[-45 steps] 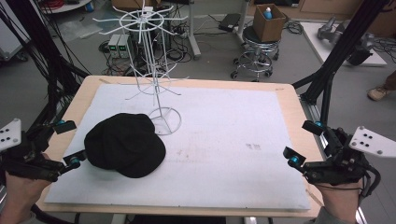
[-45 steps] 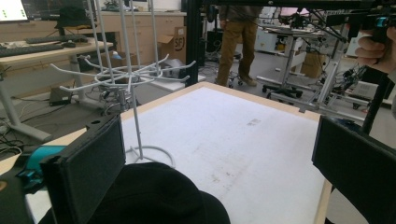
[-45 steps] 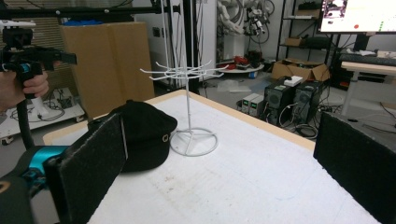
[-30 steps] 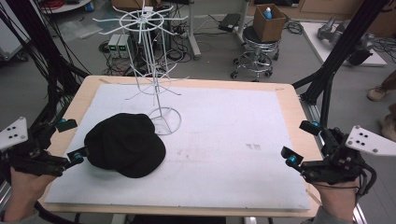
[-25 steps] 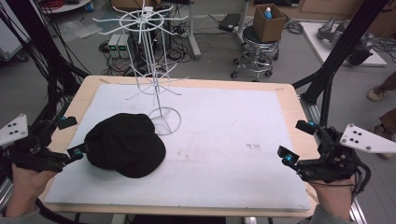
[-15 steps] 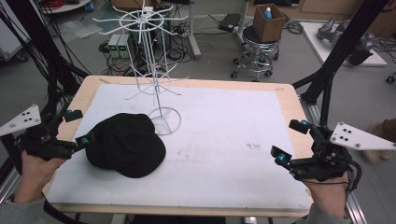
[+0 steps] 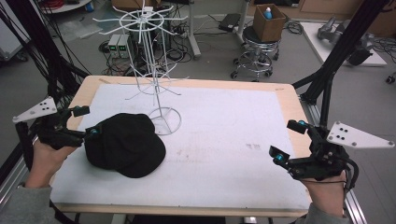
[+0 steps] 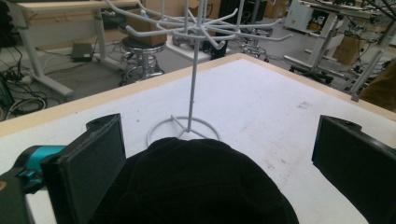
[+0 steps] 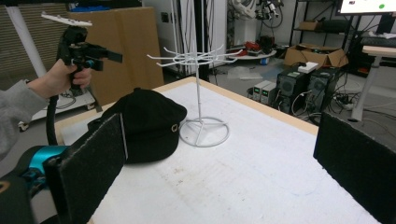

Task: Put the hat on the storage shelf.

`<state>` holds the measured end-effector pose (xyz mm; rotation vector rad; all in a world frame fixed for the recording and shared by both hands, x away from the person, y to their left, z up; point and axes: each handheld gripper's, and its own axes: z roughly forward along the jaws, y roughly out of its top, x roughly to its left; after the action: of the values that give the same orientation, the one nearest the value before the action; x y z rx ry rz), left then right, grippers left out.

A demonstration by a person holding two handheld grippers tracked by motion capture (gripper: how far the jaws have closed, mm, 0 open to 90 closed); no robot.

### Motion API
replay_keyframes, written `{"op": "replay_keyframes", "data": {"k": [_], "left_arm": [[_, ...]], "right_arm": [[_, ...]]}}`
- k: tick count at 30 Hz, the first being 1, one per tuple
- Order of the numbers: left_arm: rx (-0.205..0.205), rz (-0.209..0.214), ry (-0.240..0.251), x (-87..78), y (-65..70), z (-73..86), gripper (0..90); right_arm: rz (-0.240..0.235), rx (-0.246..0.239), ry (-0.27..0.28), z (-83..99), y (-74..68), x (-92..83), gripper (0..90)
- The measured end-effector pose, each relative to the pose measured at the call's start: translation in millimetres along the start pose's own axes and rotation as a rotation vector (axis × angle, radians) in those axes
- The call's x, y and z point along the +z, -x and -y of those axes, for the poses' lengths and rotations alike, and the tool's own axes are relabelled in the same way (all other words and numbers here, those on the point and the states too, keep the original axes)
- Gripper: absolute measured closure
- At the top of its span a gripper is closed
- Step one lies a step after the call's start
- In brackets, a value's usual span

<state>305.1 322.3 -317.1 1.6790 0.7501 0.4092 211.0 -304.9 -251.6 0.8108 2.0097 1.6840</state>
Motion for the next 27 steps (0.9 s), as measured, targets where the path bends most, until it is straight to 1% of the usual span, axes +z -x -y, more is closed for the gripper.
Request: {"op": "replay_keyframes", "data": {"k": [1,3,5,10,14,15,17,19,21,22,24,27], "left_arm": [[-0.005,-0.006,-0.006,1.2,-2.0,0.5,3.0],[-0.021,-0.003,-0.018,3.9,-6.2,1.9,3.0],[-0.027,-0.009,-0.035,6.5,-9.0,3.0,3.0],[-0.057,-0.011,-0.089,13.9,-17.0,6.8,3.0],[-0.079,-0.024,-0.131,18.2,-23.1,10.5,3.0],[-0.084,-0.025,-0.134,19.0,-24.4,11.3,3.0],[-0.089,-0.033,-0.099,19.5,-27.0,15.9,3.0],[-0.112,-0.038,-0.109,20.8,-31.8,21.4,3.0],[-0.127,-0.039,-0.103,22.6,-36.0,28.4,3.0],[-0.139,-0.041,-0.134,23.9,-38.5,30.7,3.0],[-0.145,-0.041,-0.157,26.2,-39.9,32.6,3.0],[-0.136,-0.043,-0.147,30.4,-39.8,33.0,3.0]], "right_arm": [[0.000,0.001,-0.001,0.1,0.1,0.5,1.6],[-0.004,-0.001,-0.002,0.4,0.5,1.6,1.6],[-0.006,0.001,-0.006,0.7,0.7,3.1,1.6],[-0.010,0.000,-0.011,1.4,1.5,4.9,1.6],[-0.016,0.007,-0.013,1.9,1.5,5.4,1.6],[-0.016,0.007,-0.013,1.9,1.5,5.4,1.6],[-0.015,0.004,-0.012,2.0,1.9,6.3,1.6],[-0.021,0.009,-0.017,2.3,1.7,7.3,1.6],[-0.022,0.008,-0.020,2.4,1.6,8.4,1.6],[-0.024,0.007,-0.022,2.5,1.6,9.0,1.6],[-0.028,0.009,-0.024,2.5,1.5,10.0,1.6],[-0.029,0.008,-0.025,2.8,1.9,11.6,1.6]]}}
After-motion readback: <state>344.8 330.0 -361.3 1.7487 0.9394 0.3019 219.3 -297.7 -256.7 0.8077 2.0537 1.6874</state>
